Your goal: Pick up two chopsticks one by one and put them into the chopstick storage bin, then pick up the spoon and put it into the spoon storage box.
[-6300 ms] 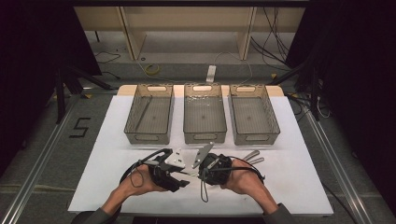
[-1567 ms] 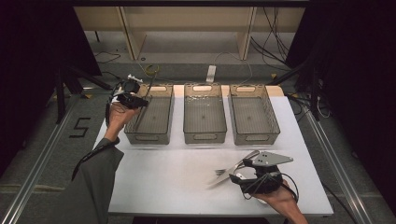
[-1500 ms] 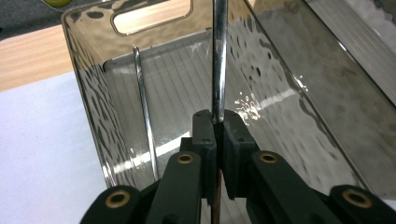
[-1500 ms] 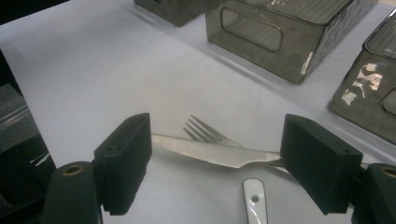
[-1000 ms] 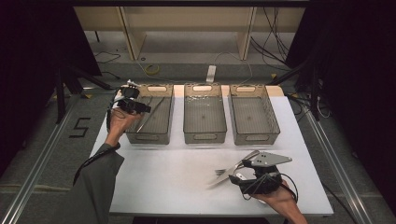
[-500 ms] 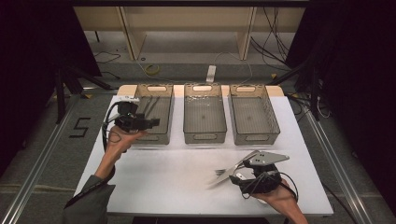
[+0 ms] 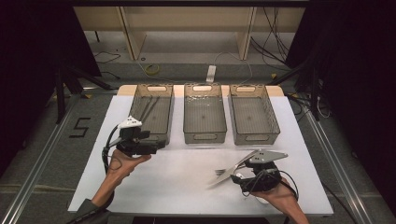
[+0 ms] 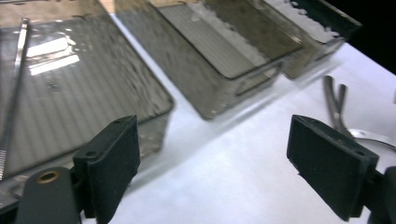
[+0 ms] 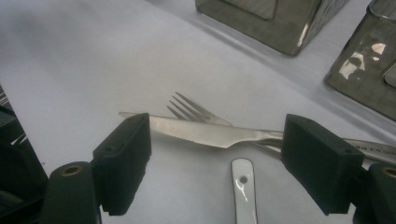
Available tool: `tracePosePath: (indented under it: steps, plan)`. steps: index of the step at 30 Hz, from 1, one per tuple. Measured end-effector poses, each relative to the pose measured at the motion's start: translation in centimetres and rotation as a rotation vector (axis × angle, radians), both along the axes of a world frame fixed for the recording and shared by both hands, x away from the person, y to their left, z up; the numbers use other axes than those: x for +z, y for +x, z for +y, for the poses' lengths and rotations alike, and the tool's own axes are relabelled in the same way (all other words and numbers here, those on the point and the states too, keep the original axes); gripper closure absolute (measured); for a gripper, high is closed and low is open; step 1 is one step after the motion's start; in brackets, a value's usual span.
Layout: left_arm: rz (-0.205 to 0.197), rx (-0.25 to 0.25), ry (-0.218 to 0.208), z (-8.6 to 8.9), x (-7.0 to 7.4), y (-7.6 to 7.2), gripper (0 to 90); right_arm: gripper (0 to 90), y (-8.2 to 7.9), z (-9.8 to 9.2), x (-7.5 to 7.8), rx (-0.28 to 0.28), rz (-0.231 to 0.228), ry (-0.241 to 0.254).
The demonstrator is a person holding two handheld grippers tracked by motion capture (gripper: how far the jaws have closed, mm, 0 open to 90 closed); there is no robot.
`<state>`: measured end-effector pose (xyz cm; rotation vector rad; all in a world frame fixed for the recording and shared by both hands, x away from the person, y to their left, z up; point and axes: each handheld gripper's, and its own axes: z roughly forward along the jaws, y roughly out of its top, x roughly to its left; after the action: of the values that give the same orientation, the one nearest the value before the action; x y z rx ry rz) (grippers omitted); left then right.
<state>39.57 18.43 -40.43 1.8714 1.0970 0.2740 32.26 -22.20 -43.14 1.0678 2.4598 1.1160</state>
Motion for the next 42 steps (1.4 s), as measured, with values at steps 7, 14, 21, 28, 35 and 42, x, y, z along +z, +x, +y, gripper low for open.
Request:
tracePosePath:
  steps: [7,14,21,28,35,42]
  plan:
    - [-0.035,-0.038,0.008,-0.5,-0.2,-2.0,16.2,25.1,0.3,0.0,-0.2,0.004,0.009,-0.032]
    - [-0.032,-0.044,0.028,-0.4,-0.7,-2.7,16.2,25.1,0.3,0.1,-0.3,0.003,0.018,-0.032]
    - [-0.039,-0.040,0.029,-0.2,-0.8,-3.0,16.1,25.6,0.4,0.1,-0.4,0.007,0.030,-0.046]
    - [-0.045,-0.048,0.025,-0.1,-0.9,-3.4,16.1,27.3,0.9,-0.1,-0.9,0.027,0.078,-0.127]
    - [-0.068,-0.053,0.016,-0.2,-0.8,-4.1,16.0,31.6,0.9,-0.6,-1.1,0.009,0.131,-0.180]
    - [-0.069,-0.055,0.018,-0.1,-1.0,-4.2,16.0,41.3,1.4,-0.9,-1.5,-0.010,0.197,-0.231]
